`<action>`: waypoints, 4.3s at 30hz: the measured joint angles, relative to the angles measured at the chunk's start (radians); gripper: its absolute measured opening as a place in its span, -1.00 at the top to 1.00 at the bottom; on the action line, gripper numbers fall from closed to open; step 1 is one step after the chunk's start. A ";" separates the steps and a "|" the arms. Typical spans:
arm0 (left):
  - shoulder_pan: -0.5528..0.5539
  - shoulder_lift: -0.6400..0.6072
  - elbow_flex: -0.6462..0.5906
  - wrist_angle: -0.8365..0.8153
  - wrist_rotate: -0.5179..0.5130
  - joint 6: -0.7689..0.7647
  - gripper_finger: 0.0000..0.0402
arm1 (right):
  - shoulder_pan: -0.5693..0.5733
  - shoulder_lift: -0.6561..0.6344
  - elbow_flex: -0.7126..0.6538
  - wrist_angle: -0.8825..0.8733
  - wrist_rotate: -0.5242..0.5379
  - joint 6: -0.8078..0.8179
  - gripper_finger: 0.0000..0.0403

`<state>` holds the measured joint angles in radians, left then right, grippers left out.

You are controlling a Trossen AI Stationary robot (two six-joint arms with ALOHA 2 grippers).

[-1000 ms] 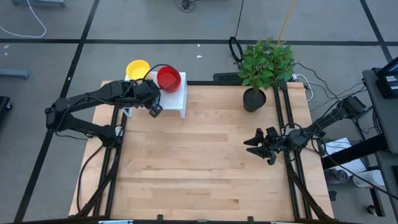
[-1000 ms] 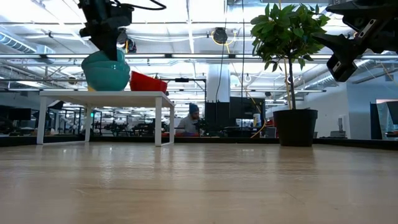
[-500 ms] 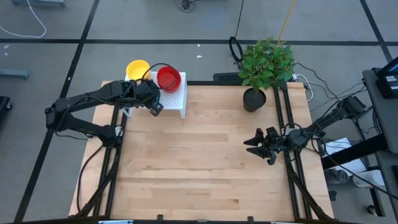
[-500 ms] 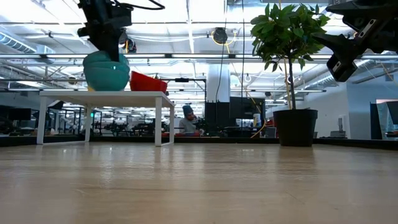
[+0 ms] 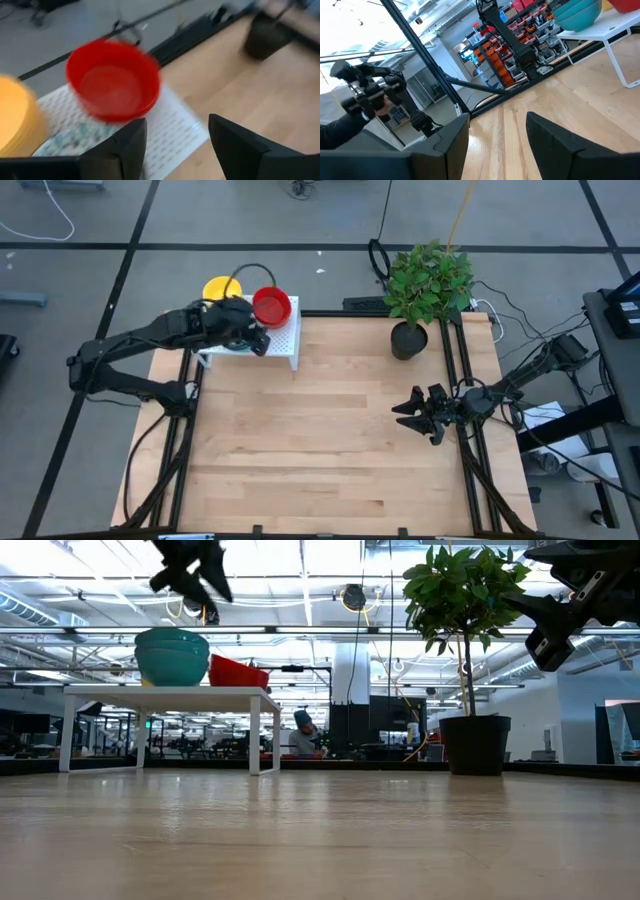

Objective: Pick & Place Mini bowls
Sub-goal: Return to home position

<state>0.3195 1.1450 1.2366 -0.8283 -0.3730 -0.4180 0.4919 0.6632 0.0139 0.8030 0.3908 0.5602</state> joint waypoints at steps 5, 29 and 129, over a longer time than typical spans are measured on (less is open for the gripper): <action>-0.001 -0.096 0.000 0.111 0.053 0.001 -0.09 | 0.000 0.000 0.000 0.000 0.000 0.001 0.08; -0.200 -0.459 0.000 0.004 0.235 0.014 -0.09 | 0.000 -0.008 0.000 0.000 0.000 0.000 0.08; -0.388 -0.857 -1.218 1.169 0.005 0.070 -0.09 | -0.413 -0.659 0.000 -0.428 0.001 0.000 0.08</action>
<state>-0.0681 0.2877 0.0185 0.3408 -0.3683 -0.3477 0.0792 0.0040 0.0135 0.3748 0.3916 0.5602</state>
